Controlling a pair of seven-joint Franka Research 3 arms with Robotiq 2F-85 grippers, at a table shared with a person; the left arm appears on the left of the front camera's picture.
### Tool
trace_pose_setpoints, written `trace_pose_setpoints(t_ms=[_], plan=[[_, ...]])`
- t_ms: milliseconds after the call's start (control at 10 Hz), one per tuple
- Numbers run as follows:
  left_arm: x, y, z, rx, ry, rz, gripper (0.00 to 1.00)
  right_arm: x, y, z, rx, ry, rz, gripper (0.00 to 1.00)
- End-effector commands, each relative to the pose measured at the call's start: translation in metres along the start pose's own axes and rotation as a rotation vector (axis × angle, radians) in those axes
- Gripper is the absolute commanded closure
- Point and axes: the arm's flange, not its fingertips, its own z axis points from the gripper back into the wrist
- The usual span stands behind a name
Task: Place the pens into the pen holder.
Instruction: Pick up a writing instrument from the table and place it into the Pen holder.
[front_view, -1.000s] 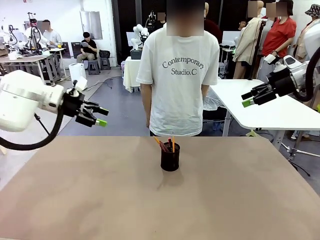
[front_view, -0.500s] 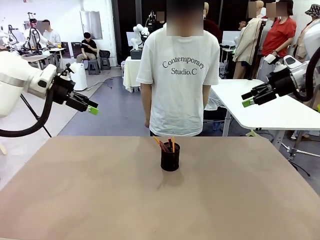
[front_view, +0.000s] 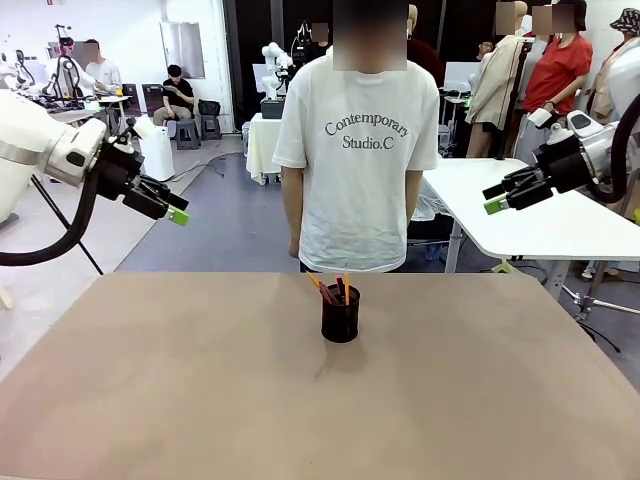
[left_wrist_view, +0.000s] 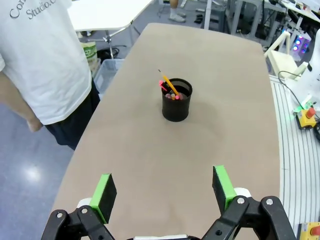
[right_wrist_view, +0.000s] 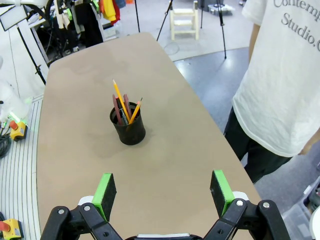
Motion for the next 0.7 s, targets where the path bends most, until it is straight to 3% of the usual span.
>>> trace_pose_setpoints(t_ms=[0,600], plan=[[0.0024,-0.0065,0.0025,-0.02,-0.017,0.001,0.0,0.0031,-0.0002,-0.0004,-0.003,0.0,0.004,0.0],[0.0,0.0,0.0,0.0,0.0,0.0,0.0,0.0031,-0.0002,-0.0004,-0.003,0.0,0.004,0.0]])
